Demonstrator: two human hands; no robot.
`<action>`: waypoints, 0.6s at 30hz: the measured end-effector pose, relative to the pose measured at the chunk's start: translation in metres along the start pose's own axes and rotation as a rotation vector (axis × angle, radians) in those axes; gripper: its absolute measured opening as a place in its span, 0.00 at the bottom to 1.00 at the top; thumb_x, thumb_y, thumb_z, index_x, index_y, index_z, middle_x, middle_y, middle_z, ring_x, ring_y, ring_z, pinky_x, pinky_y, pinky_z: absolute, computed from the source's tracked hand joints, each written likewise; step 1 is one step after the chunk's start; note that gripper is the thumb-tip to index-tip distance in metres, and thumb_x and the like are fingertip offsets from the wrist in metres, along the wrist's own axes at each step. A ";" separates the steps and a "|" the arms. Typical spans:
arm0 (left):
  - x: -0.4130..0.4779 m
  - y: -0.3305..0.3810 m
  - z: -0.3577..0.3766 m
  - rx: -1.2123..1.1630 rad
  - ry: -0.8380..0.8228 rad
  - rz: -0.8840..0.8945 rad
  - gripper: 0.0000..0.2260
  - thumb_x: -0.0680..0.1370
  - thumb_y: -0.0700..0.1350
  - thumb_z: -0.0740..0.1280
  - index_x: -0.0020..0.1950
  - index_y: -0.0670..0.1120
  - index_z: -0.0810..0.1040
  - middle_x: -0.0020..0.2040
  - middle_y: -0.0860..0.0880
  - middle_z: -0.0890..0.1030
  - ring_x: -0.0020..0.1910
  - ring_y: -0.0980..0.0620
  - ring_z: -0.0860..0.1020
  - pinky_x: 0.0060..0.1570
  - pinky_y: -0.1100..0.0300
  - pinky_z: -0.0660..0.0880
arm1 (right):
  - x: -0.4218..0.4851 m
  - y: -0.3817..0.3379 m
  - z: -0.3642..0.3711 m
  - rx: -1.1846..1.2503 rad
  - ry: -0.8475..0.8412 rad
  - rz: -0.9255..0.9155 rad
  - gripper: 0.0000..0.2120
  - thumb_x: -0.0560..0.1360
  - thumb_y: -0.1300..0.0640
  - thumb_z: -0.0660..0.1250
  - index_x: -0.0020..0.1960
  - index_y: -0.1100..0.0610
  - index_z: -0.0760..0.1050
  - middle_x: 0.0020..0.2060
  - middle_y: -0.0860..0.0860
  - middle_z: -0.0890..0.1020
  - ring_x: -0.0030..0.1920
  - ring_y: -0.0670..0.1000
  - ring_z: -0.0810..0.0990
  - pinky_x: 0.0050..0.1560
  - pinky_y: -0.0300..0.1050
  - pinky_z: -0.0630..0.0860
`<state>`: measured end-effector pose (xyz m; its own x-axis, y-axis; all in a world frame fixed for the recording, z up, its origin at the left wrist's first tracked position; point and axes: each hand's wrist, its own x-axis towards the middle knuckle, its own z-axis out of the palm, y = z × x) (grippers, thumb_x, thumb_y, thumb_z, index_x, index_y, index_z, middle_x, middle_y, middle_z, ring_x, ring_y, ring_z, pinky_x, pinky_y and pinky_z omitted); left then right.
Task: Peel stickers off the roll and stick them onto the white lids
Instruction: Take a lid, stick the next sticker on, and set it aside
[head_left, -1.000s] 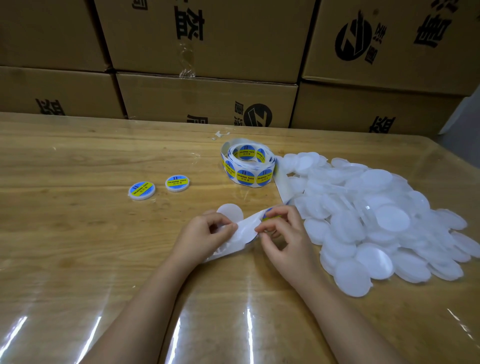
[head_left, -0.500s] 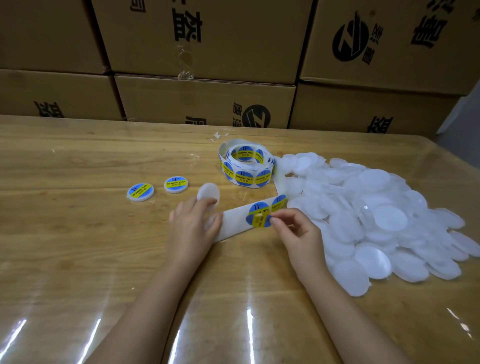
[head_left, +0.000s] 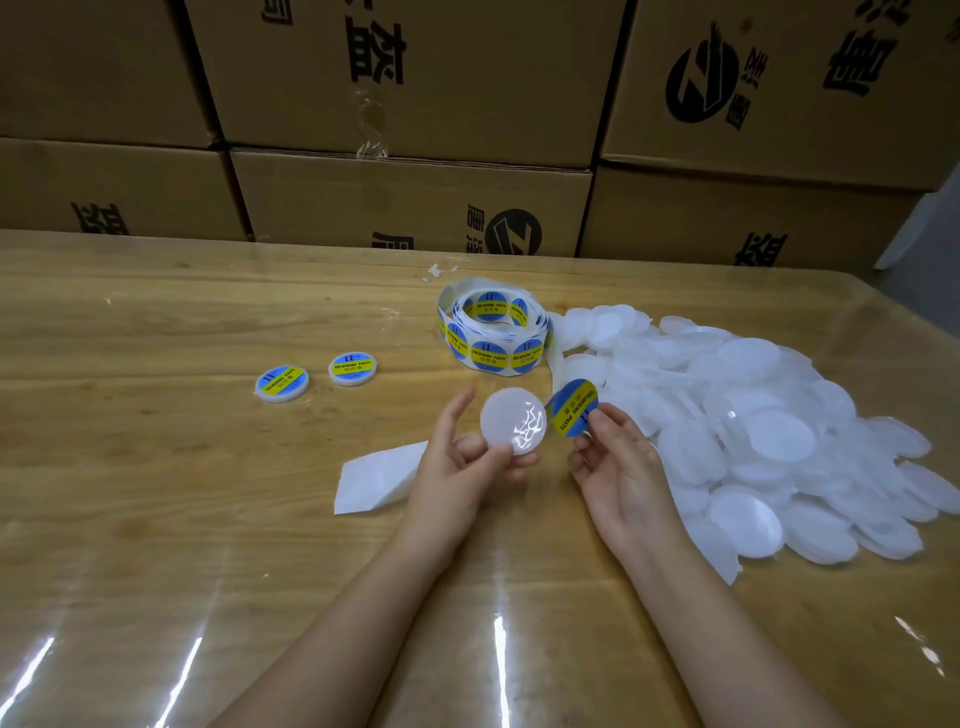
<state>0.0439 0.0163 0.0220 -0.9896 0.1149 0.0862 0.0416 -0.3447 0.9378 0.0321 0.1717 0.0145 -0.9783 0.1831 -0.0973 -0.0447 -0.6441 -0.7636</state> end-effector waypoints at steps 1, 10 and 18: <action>0.001 -0.002 -0.003 -0.008 -0.011 -0.040 0.22 0.77 0.32 0.64 0.68 0.48 0.66 0.45 0.45 0.85 0.43 0.46 0.84 0.40 0.61 0.79 | 0.000 0.001 0.000 -0.005 0.005 -0.006 0.05 0.66 0.60 0.69 0.42 0.55 0.78 0.34 0.50 0.81 0.31 0.44 0.75 0.33 0.35 0.72; 0.007 -0.009 -0.011 0.022 -0.120 -0.121 0.12 0.77 0.37 0.65 0.59 0.47 0.74 0.48 0.43 0.85 0.48 0.44 0.83 0.44 0.59 0.80 | -0.003 0.012 0.002 -0.400 0.064 -0.171 0.05 0.74 0.63 0.69 0.42 0.54 0.81 0.28 0.46 0.77 0.32 0.44 0.71 0.38 0.38 0.70; 0.009 -0.015 -0.013 0.048 -0.171 -0.120 0.12 0.78 0.36 0.64 0.58 0.47 0.76 0.48 0.42 0.85 0.49 0.44 0.83 0.45 0.58 0.80 | -0.004 0.015 0.003 -0.503 0.042 -0.231 0.03 0.74 0.64 0.69 0.44 0.58 0.79 0.26 0.41 0.79 0.29 0.37 0.75 0.33 0.28 0.71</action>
<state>0.0326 0.0108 0.0039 -0.9504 0.3099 0.0251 -0.0642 -0.2747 0.9594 0.0349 0.1592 0.0054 -0.9451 0.3138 0.0918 -0.1452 -0.1512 -0.9778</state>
